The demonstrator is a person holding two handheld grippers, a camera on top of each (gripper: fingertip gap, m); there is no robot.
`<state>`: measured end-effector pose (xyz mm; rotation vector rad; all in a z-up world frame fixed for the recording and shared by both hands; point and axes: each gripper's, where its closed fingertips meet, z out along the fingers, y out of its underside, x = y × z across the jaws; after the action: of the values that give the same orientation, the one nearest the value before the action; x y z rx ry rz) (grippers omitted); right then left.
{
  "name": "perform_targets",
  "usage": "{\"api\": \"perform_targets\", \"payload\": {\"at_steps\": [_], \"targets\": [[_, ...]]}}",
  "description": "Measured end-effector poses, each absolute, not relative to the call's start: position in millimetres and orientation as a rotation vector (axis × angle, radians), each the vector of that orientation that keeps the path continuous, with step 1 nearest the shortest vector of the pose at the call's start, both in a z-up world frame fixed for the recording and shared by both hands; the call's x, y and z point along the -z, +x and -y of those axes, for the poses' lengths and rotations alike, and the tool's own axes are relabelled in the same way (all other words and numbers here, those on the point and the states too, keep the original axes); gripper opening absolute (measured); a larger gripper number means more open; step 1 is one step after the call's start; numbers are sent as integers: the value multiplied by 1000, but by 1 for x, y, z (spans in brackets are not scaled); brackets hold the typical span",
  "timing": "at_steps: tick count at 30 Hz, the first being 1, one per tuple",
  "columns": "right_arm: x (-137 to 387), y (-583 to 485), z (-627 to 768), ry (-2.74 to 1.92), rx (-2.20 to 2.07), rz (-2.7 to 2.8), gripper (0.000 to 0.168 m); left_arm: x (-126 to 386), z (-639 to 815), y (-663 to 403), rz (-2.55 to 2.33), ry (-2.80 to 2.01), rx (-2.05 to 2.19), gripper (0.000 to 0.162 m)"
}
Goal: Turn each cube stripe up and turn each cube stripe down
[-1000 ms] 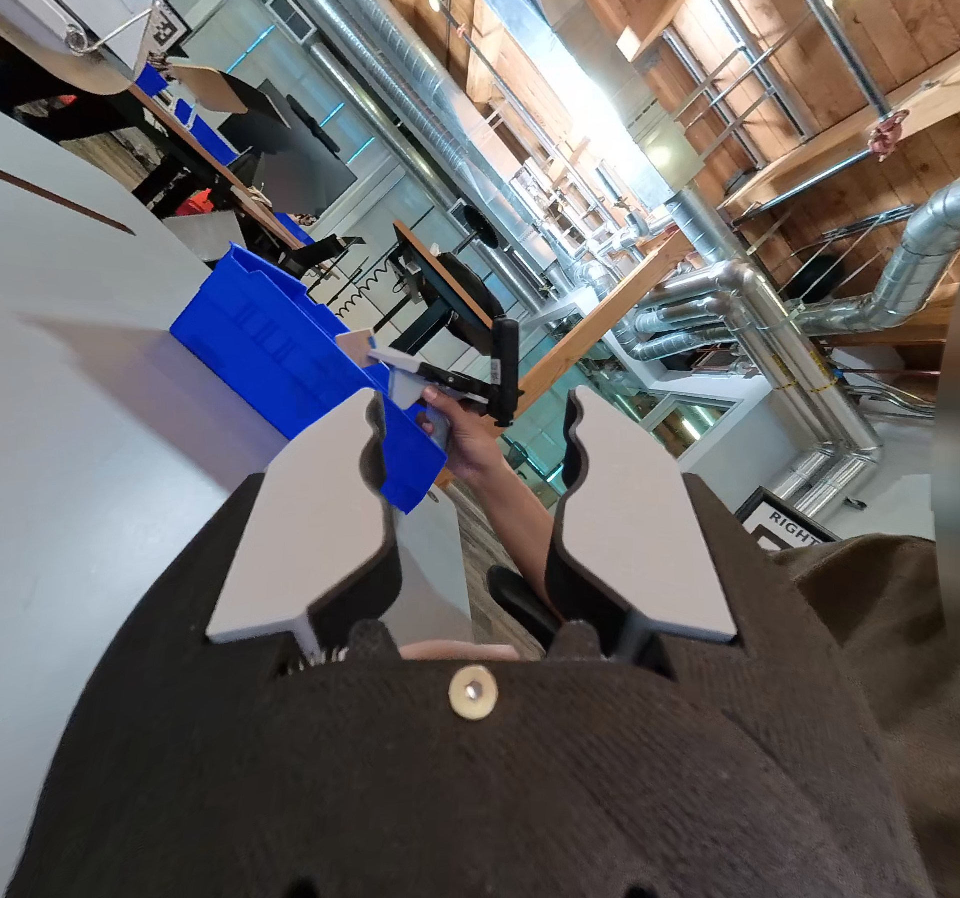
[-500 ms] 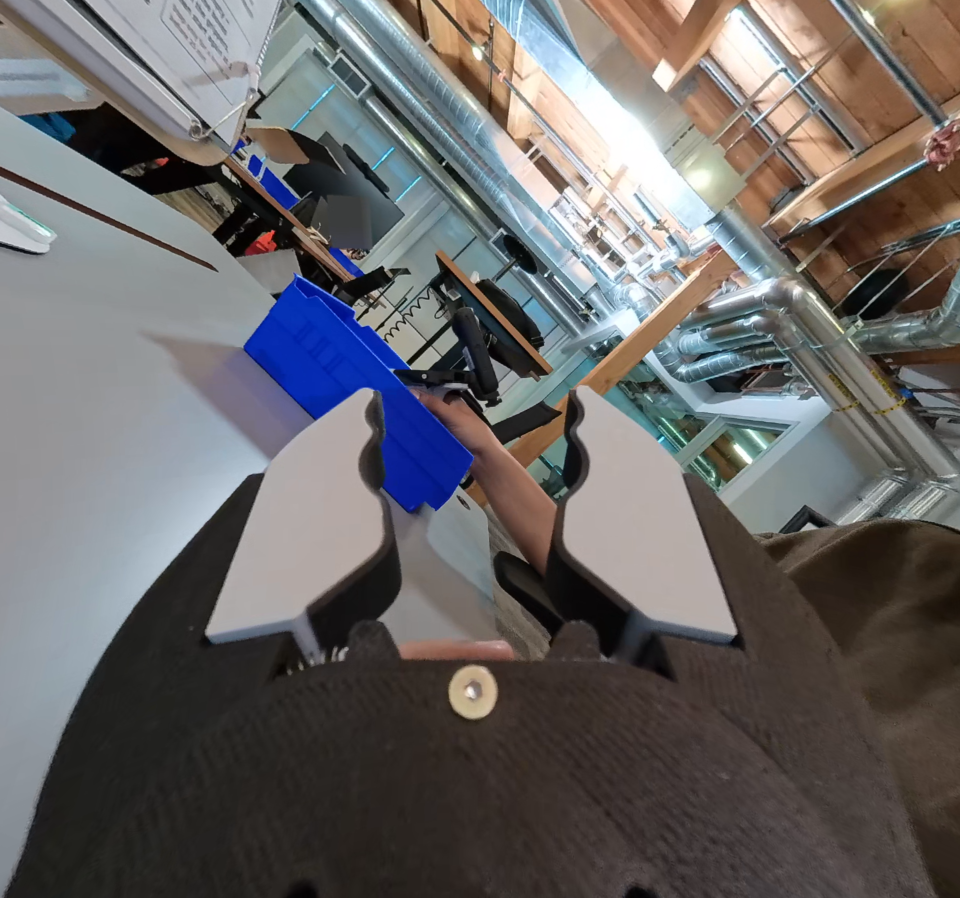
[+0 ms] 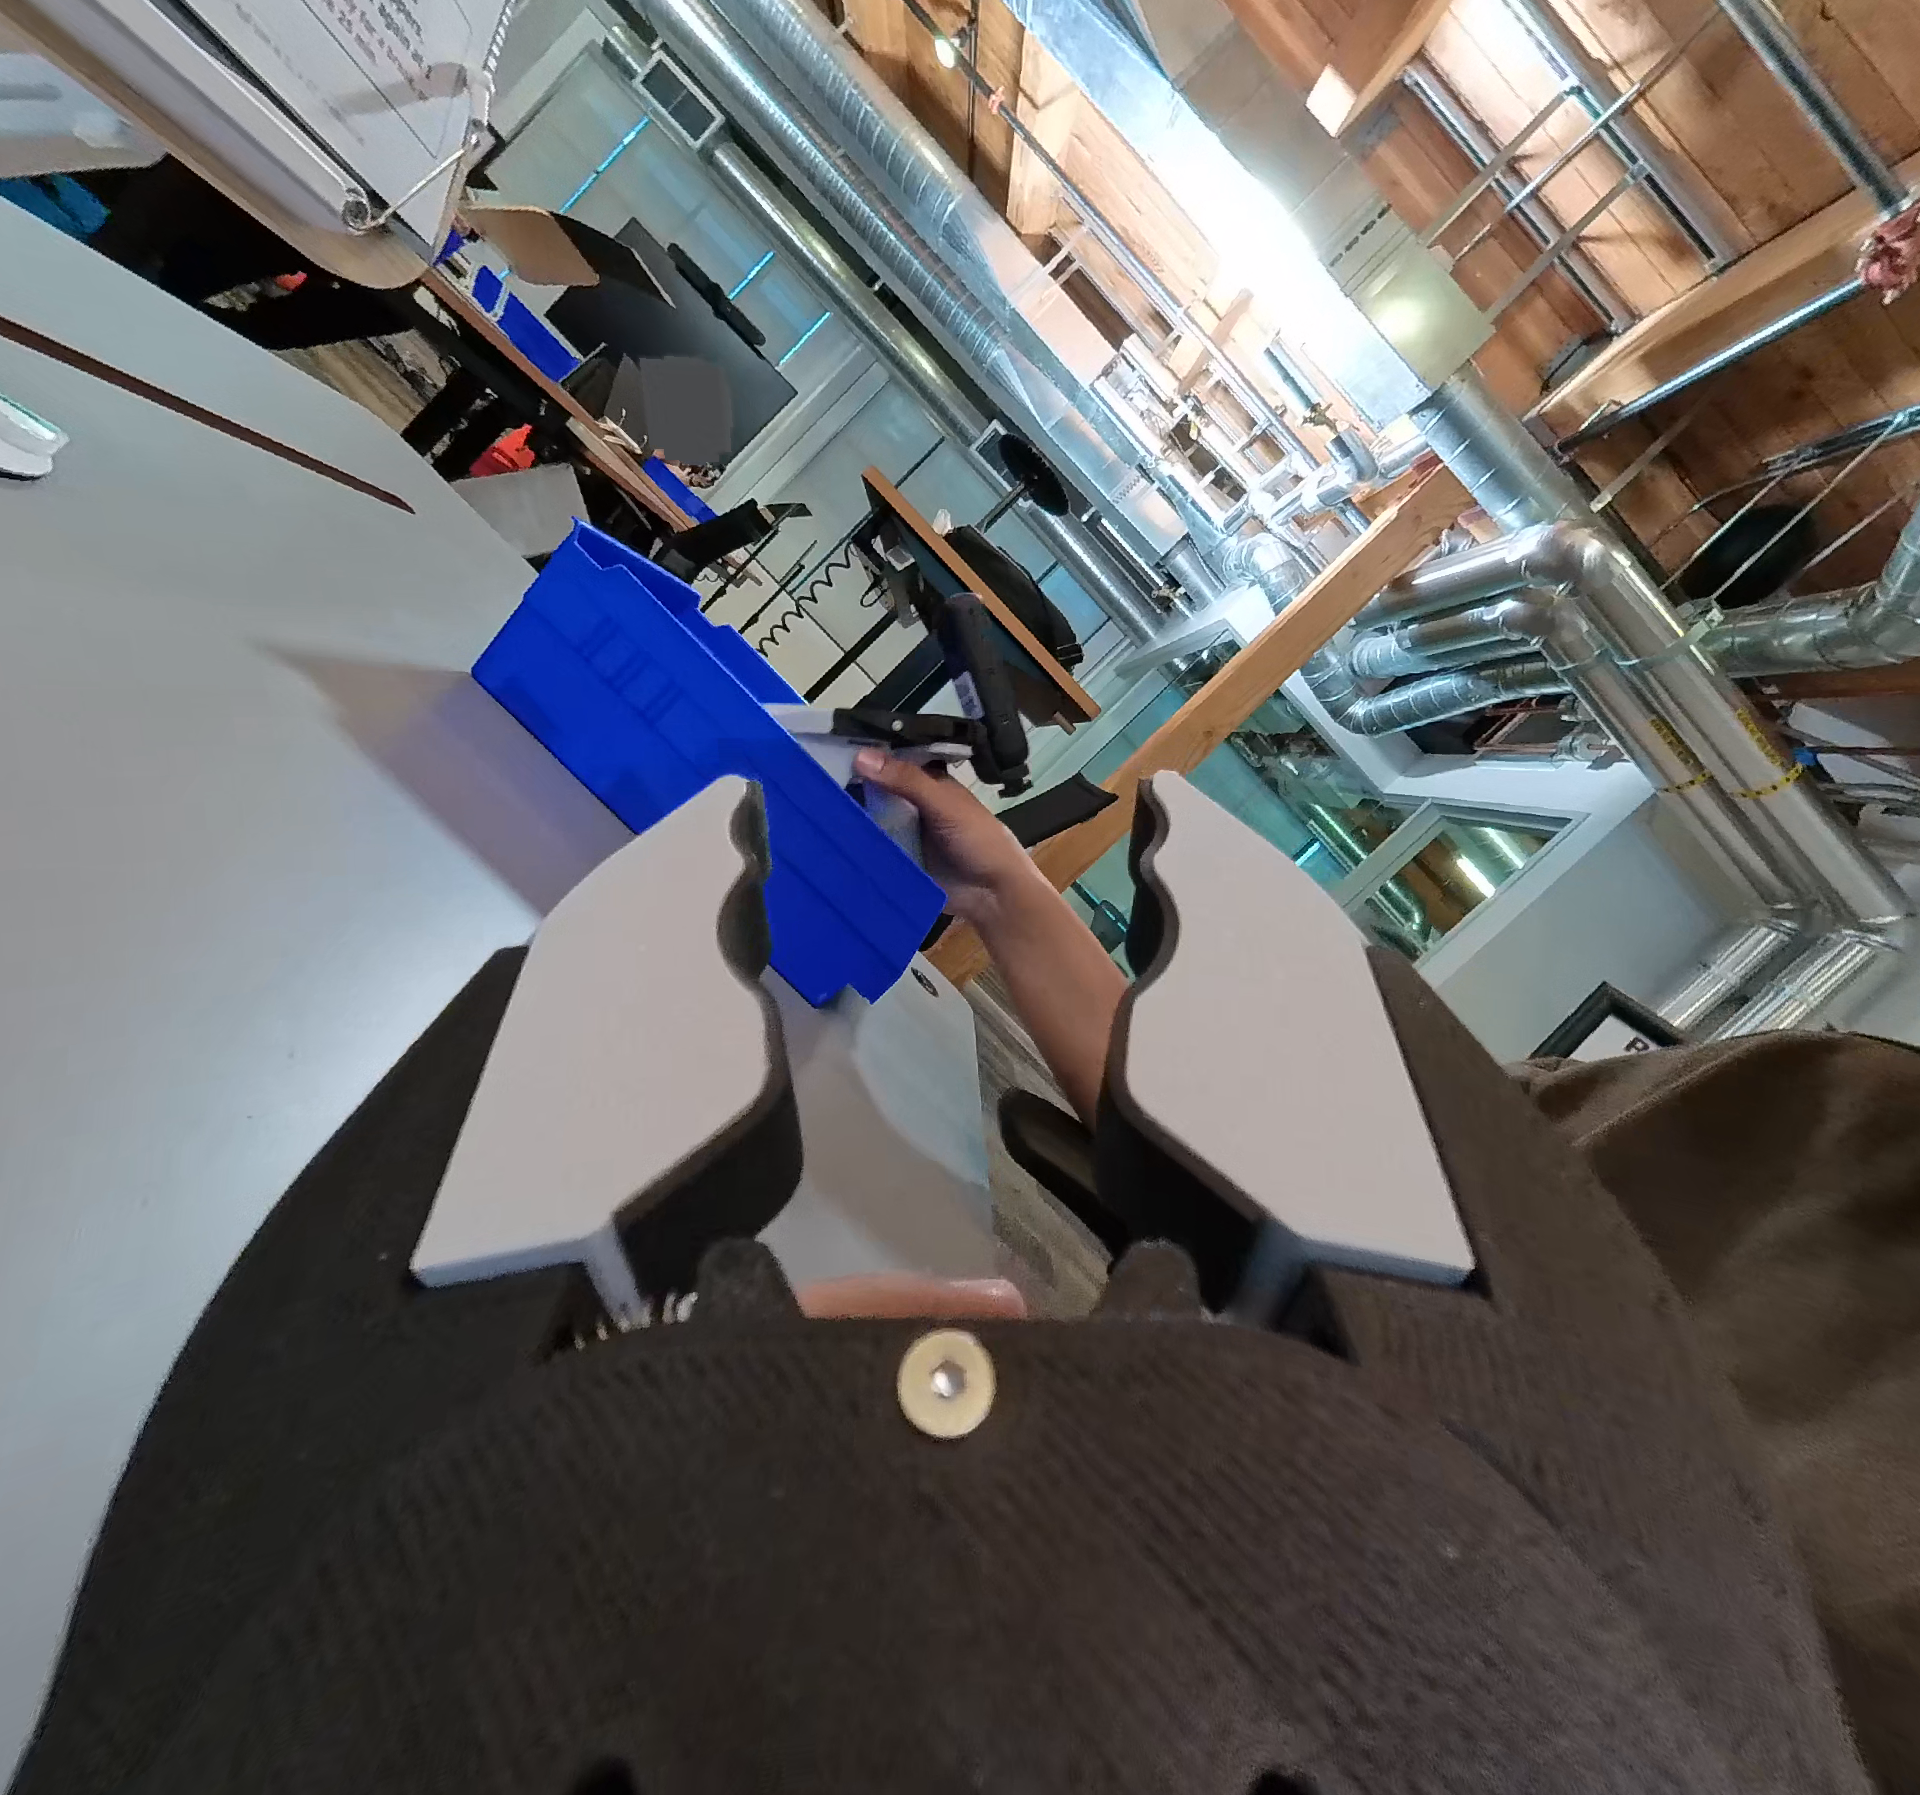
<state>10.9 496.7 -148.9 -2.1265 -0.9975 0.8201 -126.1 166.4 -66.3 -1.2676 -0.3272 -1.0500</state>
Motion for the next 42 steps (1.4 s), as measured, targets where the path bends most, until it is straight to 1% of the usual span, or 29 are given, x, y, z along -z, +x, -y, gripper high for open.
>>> {"api": "perform_targets", "payload": {"at_steps": [5,7,9,11,13,15,17,19,21,24,28,31,34,37,39,42], "targets": [[89,22,-497,-1841,-984,844,57,66,-177,-119,277,-1325,1028,70],[61,31,-490,-1707,-959,817,52,65,-182,-118,234,-1381,965,77],[47,35,-473,-1651,-913,838,51,60,-186,-125,150,-1464,824,79],[44,27,-442,-1647,-941,924,52,39,-183,-151,81,-1508,573,78],[41,17,-407,-1606,-990,1001,52,2,-169,-197,104,-1461,305,78],[41,5,-373,-1552,-1035,1053,50,-30,-144,-248,195,-1438,85,77],[48,-9,-338,-1524,-1094,1120,50,-41,-112,-300,328,-1476,-63,79],[66,-24,-307,-1535,-1151,1206,52,-25,-76,-352,486,-1598,-174,89],[89,-35,-281,-1581,-1174,1302,53,9,-33,-400,672,-1737,-262,95],[108,-46,-257,-1602,-1207,1376,52,60,26,-453,932,-1760,-370,91],[113,-54,-241,-1602,-1264,1423,50,122,56,-477,1140,-1825,-346,86],[118,-50,-239,-1605,-1273,1441,48,156,58,-483,1170,-1998,-443,88],[123,-43,-244,-1626,-1278,1427,47,176,56,-489,1219,-2082,-504,86],[123,-35,-247,-1667,-1338,1372,46,185,43,-490,1221,-2093,-456,85],[121,-30,-249,-1685,-1369,1332,45,189,43,-491,1246,-2130,-469,75],[119,-24,-254,-1688,-1354,1299,45,193,43,-494,1281,-2160,-499,71]]}}
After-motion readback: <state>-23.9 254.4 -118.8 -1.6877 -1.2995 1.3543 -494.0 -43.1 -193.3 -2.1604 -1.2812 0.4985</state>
